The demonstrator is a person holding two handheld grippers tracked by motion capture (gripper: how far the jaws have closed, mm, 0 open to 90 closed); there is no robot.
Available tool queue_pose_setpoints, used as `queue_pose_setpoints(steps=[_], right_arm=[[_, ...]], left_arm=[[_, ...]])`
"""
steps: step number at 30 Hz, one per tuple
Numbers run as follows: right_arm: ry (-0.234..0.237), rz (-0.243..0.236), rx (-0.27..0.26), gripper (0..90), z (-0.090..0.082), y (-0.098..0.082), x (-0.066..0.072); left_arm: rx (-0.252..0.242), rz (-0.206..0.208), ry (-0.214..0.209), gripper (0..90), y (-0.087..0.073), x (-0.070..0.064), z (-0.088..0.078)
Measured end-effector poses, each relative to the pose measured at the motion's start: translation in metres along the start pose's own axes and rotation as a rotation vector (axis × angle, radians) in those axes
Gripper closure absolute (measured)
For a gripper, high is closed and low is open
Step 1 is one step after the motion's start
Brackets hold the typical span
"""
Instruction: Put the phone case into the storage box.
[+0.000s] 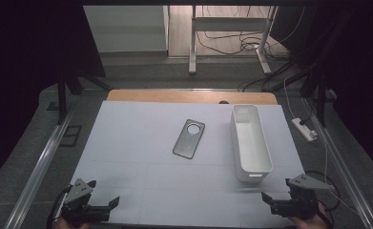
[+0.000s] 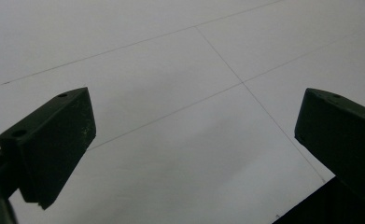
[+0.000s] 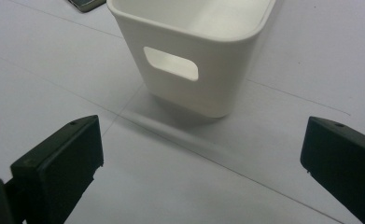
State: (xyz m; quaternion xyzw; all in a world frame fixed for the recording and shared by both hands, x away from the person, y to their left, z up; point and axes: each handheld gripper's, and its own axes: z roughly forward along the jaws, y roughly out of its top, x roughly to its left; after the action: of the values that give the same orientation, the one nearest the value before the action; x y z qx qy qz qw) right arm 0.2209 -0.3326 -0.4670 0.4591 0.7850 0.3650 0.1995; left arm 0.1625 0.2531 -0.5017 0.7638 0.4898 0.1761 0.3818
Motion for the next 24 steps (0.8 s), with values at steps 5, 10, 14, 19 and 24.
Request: queue_pose_setpoints(steps=[5, 10, 14, 19, 24], right_arm=[[-0.004, 0.0, -0.006, 0.0, 0.0, -0.0002, 0.0004], [-0.009, -0.021, -0.004, 0.4, 0.0, -0.0003, 0.0024], [-0.007, -0.024, -0.002, 0.6, -0.0002, -0.0004, 0.0026], [-0.002, -0.03, 0.0, 0.7, 0.0, -0.0003, 0.0029], [0.002, -0.047, 0.01, 1.0, 0.0015, 0.0001, 0.0047]], left_arm=[[0.001, -0.011, -0.004, 0.0, -0.0002, 0.0006, 0.0002], [0.004, -0.013, -0.001, 0.0, 0.0002, 0.001, 0.0007], [0.009, -0.011, 0.001, 0.0, 0.0006, 0.0006, 0.0013], [0.014, -0.007, 0.001, 0.0, 0.0009, 0.0007, 0.0017], [0.036, -0.005, 0.003, 0.0, 0.0024, -0.0003, 0.0041]])
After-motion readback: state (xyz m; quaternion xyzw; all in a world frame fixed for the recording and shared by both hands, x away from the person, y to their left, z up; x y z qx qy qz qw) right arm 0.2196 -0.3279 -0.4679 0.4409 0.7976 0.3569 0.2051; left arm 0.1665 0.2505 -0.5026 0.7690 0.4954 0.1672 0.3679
